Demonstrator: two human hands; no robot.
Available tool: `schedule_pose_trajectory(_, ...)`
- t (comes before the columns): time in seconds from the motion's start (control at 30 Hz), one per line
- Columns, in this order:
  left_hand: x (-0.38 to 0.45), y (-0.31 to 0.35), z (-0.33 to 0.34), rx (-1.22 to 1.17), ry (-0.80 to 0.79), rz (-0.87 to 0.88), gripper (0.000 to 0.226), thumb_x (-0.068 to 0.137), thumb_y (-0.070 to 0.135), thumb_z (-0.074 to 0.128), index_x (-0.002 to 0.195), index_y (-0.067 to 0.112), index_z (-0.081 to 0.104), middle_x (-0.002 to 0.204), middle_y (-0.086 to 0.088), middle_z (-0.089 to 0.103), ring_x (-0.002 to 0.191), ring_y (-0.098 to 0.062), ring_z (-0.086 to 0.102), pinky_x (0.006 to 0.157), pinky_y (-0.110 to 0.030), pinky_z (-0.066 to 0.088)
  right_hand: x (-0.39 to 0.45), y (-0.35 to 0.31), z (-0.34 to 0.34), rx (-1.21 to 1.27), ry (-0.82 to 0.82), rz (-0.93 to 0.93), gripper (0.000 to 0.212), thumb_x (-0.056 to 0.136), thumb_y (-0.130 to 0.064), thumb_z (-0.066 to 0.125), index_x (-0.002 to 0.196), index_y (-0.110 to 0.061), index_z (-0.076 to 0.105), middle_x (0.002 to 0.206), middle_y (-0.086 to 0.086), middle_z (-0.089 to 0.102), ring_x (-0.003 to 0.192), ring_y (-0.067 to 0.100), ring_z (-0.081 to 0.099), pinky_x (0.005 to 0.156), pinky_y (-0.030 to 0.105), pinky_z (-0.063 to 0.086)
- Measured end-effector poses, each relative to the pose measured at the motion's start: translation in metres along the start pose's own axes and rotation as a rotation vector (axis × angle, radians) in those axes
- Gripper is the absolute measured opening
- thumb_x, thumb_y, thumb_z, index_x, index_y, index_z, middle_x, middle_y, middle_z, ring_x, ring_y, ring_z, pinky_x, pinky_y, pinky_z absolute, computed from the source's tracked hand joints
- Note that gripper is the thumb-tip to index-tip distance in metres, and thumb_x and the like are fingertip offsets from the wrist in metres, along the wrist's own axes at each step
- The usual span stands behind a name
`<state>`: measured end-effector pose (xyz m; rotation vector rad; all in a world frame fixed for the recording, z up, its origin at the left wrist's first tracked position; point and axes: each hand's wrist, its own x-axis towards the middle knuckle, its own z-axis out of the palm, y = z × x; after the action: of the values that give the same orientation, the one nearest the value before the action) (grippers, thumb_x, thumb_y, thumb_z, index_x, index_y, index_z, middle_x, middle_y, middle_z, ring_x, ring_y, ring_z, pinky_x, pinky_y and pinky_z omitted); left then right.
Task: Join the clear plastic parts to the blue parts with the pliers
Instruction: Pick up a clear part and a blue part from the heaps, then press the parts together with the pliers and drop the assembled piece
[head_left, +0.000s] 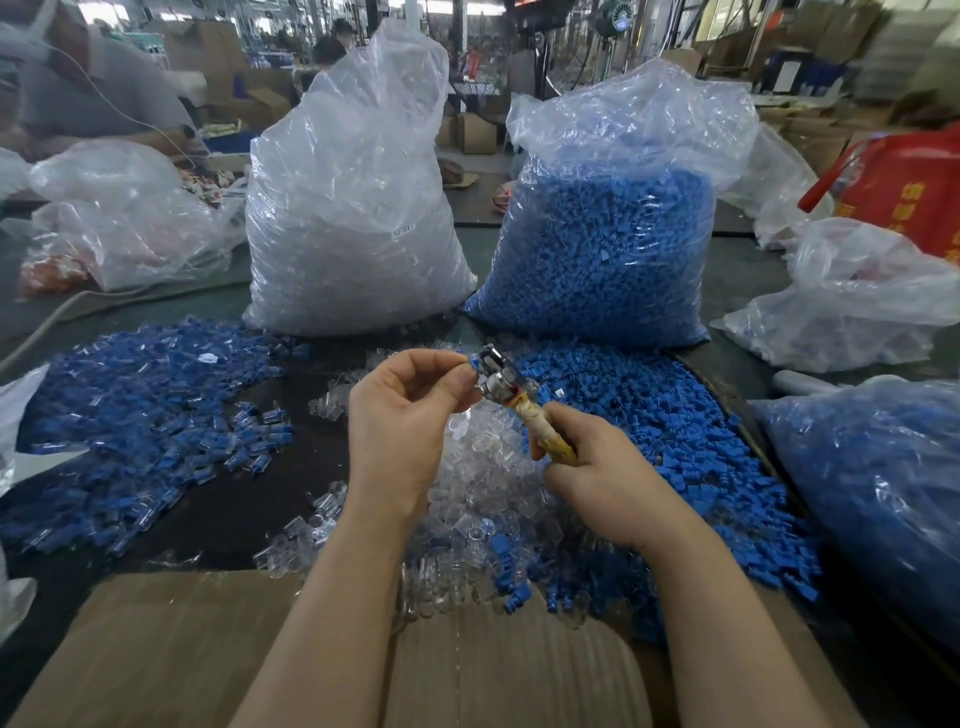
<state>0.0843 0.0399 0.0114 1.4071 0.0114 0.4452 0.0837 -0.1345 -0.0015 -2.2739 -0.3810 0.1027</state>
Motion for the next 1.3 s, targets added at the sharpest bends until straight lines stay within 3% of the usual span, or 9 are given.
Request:
schedule_pose_trajectory(0.27,0.012,-0.001,-0.028,0.063,0.098,-0.138,0.011,0.079,0.006,0.077,0.085,0.014,0.075,0.077,-0.003,0.076,0.072,-0.015,0.074,0.067,-0.021,0.056,0.003,0.006,0.000,0.001,0.004,0.041,0.016,0.083,-0.015,0.057,0.088,-0.027,0.048,0.069,-0.004,0.047,0.056,0.014,0.043,0.056,0.033,0.036)
schedule_pose_trajectory(0.4,0.024,-0.014,-0.086,0.451,0.433,-0.209,0.013,0.081,0.012,0.079,0.083,0.025,0.074,0.076,0.001,0.075,0.079,-0.016,0.073,0.083,-0.035,0.058,0.005,0.018,-0.007,-0.020,0.142,0.157,0.014,0.093,-0.028,0.055,0.086,-0.030,0.044,0.074,-0.003,0.053,0.061,0.018,0.048,0.061,0.037,0.040)
schedule_pose_trajectory(0.53,0.021,-0.023,-0.121,0.890,0.630,-0.225,0.016,0.085,0.013,0.073,0.100,0.010,0.078,0.101,-0.013,0.075,0.092,-0.027,0.066,0.088,-0.040,0.051,0.006,0.028,-0.014,-0.328,0.229,0.323,0.008,0.098,-0.044,0.045,0.100,-0.037,0.040,0.087,-0.009,0.059,0.083,0.024,0.054,0.081,0.041,0.035)
schedule_pose_trajectory(0.63,0.020,-0.025,-0.124,0.970,0.666,-0.221,0.017,0.090,0.007,0.067,0.103,0.004,0.076,0.106,-0.019,0.072,0.095,-0.036,0.065,0.083,-0.044,0.052,0.003,0.032,-0.016,-0.336,0.286,0.382,0.004,0.098,-0.036,0.046,0.100,-0.033,0.045,0.081,-0.004,0.059,0.072,0.022,0.058,0.070,0.039,0.048)
schedule_pose_trajectory(0.77,0.021,-0.025,-0.125,1.026,0.676,-0.246,0.022,0.092,0.005,0.063,0.111,0.004,0.073,0.112,-0.024,0.069,0.103,-0.045,0.062,0.088,-0.053,0.052,0.001,0.032,-0.018,-0.379,0.258,0.436,0.011,0.093,-0.031,0.053,0.084,-0.026,0.050,0.075,0.001,0.060,0.066,0.023,0.058,0.058,0.034,0.047)
schedule_pose_trajectory(0.93,0.023,-0.019,-0.112,1.162,0.524,-0.174,0.027,0.092,0.011,0.063,0.117,0.007,0.070,0.119,-0.026,0.060,0.108,-0.045,0.056,0.091,-0.050,0.046,0.005,0.029,-0.012,-0.401,0.166,0.474,0.017,0.091,-0.032,0.060,0.081,-0.020,0.054,0.073,0.004,0.061,0.064,0.022,0.059,0.053,0.030,0.042)
schedule_pose_trajectory(1.07,0.027,-0.009,-0.089,1.049,0.219,-0.193,0.007,0.089,0.025,0.069,0.087,0.030,0.072,0.090,0.003,0.069,0.085,-0.020,0.061,0.077,-0.036,0.048,0.007,0.025,-0.007,-0.477,0.137,0.485,0.018,0.089,-0.033,0.063,0.081,-0.021,0.053,0.074,0.003,0.059,0.065,0.020,0.058,0.053,0.028,0.041)
schedule_pose_trajectory(1.13,0.026,-0.012,-0.081,1.082,0.032,-0.279,0.005,0.089,0.028,0.068,0.090,0.031,0.071,0.081,0.012,0.064,0.075,-0.011,0.058,0.073,-0.031,0.045,0.007,0.022,-0.005,-0.524,0.162,0.483,0.020,0.089,-0.033,0.063,0.079,-0.021,0.051,0.073,0.002,0.058,0.062,0.019,0.056,0.050,0.027,0.038)
schedule_pose_trajectory(1.3,0.026,-0.025,-0.071,1.242,-0.188,-0.367,0.030,0.094,0.019,0.058,0.123,0.022,0.066,0.116,-0.005,0.067,0.095,-0.023,0.064,0.084,-0.034,0.052,0.007,0.019,0.004,-0.617,0.192,0.483,0.019,0.088,-0.027,0.062,0.077,-0.021,0.047,0.071,0.000,0.054,0.058,0.017,0.049,0.045,0.026,0.030)
